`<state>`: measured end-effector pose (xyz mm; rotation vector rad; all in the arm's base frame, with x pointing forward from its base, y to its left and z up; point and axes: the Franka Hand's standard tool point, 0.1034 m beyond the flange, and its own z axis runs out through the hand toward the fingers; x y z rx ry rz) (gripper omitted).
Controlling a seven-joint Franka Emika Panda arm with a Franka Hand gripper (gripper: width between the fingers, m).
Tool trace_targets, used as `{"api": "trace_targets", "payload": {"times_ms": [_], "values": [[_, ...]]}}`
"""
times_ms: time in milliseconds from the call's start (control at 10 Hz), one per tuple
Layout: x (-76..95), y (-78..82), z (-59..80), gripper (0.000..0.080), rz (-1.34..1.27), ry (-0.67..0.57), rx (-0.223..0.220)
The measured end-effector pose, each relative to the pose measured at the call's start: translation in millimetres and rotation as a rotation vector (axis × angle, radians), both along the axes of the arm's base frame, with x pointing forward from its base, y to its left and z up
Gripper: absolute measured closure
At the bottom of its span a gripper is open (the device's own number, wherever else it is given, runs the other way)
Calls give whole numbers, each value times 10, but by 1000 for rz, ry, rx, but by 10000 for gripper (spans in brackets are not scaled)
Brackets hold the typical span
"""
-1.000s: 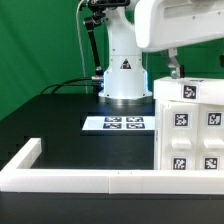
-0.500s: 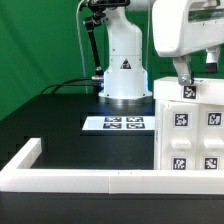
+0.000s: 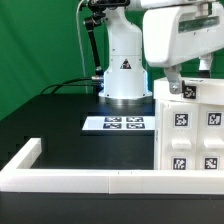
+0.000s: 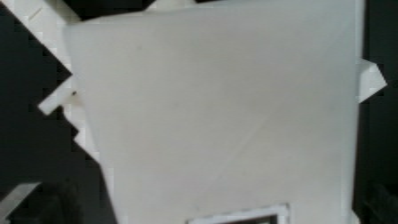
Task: Assemble cabinet
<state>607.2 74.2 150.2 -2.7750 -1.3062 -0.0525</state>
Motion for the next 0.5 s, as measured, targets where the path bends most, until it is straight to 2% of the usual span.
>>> {"api": "trace_targets", "payload": {"times_ms": [100, 200, 500], "values": [[-3, 13, -2, 48, -15, 2, 0], [-2, 22, 0, 228, -26, 2, 1], [-1, 10, 0, 239, -58, 5, 1]]}}
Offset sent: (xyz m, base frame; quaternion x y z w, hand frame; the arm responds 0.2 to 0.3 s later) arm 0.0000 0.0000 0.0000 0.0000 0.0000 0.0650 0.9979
